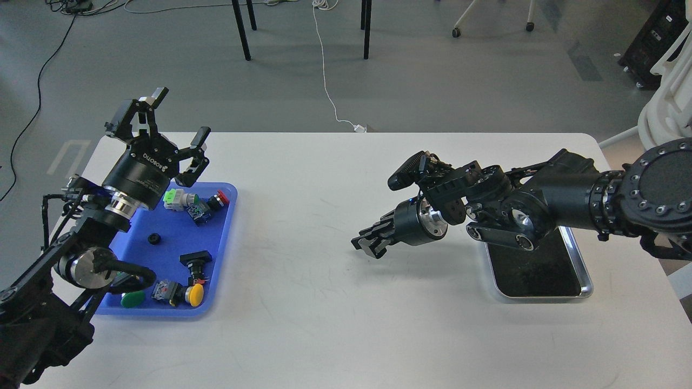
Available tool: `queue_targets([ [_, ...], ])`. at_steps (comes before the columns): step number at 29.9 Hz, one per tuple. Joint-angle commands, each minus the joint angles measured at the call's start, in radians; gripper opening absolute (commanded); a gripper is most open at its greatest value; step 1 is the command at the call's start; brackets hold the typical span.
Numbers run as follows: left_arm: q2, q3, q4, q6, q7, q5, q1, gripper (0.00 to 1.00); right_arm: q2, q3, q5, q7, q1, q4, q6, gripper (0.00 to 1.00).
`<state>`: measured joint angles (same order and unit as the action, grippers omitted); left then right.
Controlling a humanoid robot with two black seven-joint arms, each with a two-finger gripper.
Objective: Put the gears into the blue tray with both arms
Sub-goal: 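Carry the second gear with the right gripper toward the table center, then release the gear on the table and retract the right gripper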
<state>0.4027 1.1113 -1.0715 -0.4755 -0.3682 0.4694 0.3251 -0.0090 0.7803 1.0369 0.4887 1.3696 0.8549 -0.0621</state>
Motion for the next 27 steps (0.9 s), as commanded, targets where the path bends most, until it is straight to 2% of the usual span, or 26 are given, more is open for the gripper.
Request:
queue_targets([
  [1, 0.007, 0.004, -0.002, 0.0, 0.0, 0.0, -0.009, 0.98, 0.009, 0.004, 0.0, 0.0, -0.014, -0.007, 0.008, 0.18],
  [9, 0.016, 0.004, -0.002, -0.002, 0.0, 0.0, -0.017, 0.98, 0.009, 0.005, 0.002, 0.0, -0.024, -0.007, 0.015, 0.23],
  [12, 0.016, 0.004, -0.002, -0.002, 0.0, 0.0, -0.017, 0.98, 0.009, 0.004, 0.0, 0.0, -0.024, -0.011, 0.016, 0.28],
  [13, 0.016, 0.004, -0.002, -0.002, 0.0, 0.0, -0.018, 0.98, 0.009, 0.004, 0.0, 0.0, -0.024, -0.011, 0.016, 0.31],
  [15, 0.016, 0.004, -0.002, -0.002, 0.0, 0.0, -0.018, 0.98, 0.009, 0.004, 0.0, 0.0, -0.024, -0.013, 0.018, 0.44],
  [16, 0.016, 0.004, -0.002, -0.002, 0.0, 0.0, -0.017, 0.98, 0.009, 0.002, -0.001, 0.0, -0.024, -0.013, 0.018, 0.46],
  [20, 0.016, 0.004, -0.002, -0.002, -0.001, 0.0, -0.017, 0.98, -0.011, -0.013, -0.017, 0.0, -0.023, -0.01, 0.021, 0.79],
  [22, 0.018, 0.004, -0.002, -0.002, 0.0, 0.0, -0.017, 0.98, -0.044, -0.035, -0.059, 0.0, -0.018, -0.005, 0.028, 0.91],
  [23, 0.018, 0.005, -0.002, -0.002, -0.001, 0.0, -0.017, 0.98, -0.072, -0.058, -0.084, 0.0, -0.017, -0.004, 0.028, 0.94],
  [27, 0.021, 0.004, -0.002, -0.002, 0.0, 0.0, -0.017, 0.98, -0.202, -0.189, -0.17, 0.0, -0.024, 0.026, 0.019, 0.96],
])
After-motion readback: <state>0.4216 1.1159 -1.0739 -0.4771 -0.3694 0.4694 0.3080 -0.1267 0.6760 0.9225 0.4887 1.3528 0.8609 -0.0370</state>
